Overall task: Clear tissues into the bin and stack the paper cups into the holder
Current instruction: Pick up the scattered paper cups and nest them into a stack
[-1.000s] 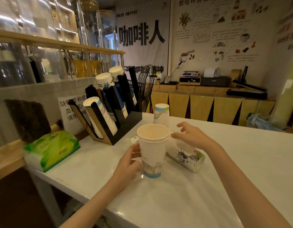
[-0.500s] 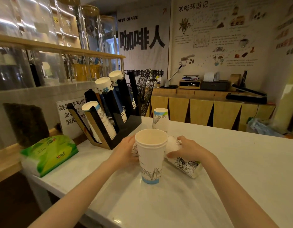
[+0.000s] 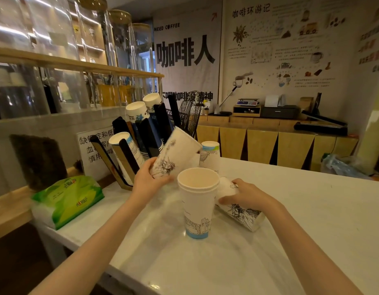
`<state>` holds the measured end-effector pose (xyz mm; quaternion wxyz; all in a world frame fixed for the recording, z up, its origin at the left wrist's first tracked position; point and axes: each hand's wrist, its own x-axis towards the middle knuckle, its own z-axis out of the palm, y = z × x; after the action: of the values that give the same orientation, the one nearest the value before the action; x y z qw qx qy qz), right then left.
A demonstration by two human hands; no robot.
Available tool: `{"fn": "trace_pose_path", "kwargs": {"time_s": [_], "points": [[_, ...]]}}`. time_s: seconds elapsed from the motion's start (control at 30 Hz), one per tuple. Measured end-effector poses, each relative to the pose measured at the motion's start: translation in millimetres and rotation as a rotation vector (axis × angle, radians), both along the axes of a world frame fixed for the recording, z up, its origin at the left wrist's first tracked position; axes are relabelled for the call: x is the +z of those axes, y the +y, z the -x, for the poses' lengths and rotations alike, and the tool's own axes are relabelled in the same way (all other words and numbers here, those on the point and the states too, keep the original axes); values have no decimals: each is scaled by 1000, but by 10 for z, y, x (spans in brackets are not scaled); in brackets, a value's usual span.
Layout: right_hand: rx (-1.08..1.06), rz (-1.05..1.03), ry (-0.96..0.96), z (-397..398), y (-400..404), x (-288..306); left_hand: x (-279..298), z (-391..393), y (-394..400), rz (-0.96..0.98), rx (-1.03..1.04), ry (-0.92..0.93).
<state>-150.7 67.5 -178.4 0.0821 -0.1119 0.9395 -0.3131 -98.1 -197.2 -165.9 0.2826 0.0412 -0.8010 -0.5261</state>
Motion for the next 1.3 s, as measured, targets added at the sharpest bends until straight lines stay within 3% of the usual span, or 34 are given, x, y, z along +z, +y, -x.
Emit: {"fn": "trace_pose_path", "kwargs": {"time_s": [0.07,0.13,0.33,0.47,0.6,0.77,0.87,0.93,1.1,1.3], "points": [[3,4,-3,9,5,-12,180,-65,76,-274,-132,-1],[10,16,-1,15,5,-23,342,-134,183,-414,-244,30],[-16,58,62,-6,33,44,581,-307,548,-268,-395,36],[-75,180,265,-81,123,287,535,-337,560,-251,-465,-25],[-79,454,538,-242,218,639,508,-383,519,-189,-493,-68],[-46,912,693,-499,289,968,403,-428,535,-140,-535,-154],[-11,1349,660,-638,205,1094,351,-442,548,-147,-514,-173],[28,1487,631,-711,111,1144,317,-448,557,-129,-522,-172],[157,1330,684,-815,-199,1018,217,-435,576,-163,-544,-171],[263,796,531,-696,-422,671,50,-448,542,-219,-514,-82]]}}
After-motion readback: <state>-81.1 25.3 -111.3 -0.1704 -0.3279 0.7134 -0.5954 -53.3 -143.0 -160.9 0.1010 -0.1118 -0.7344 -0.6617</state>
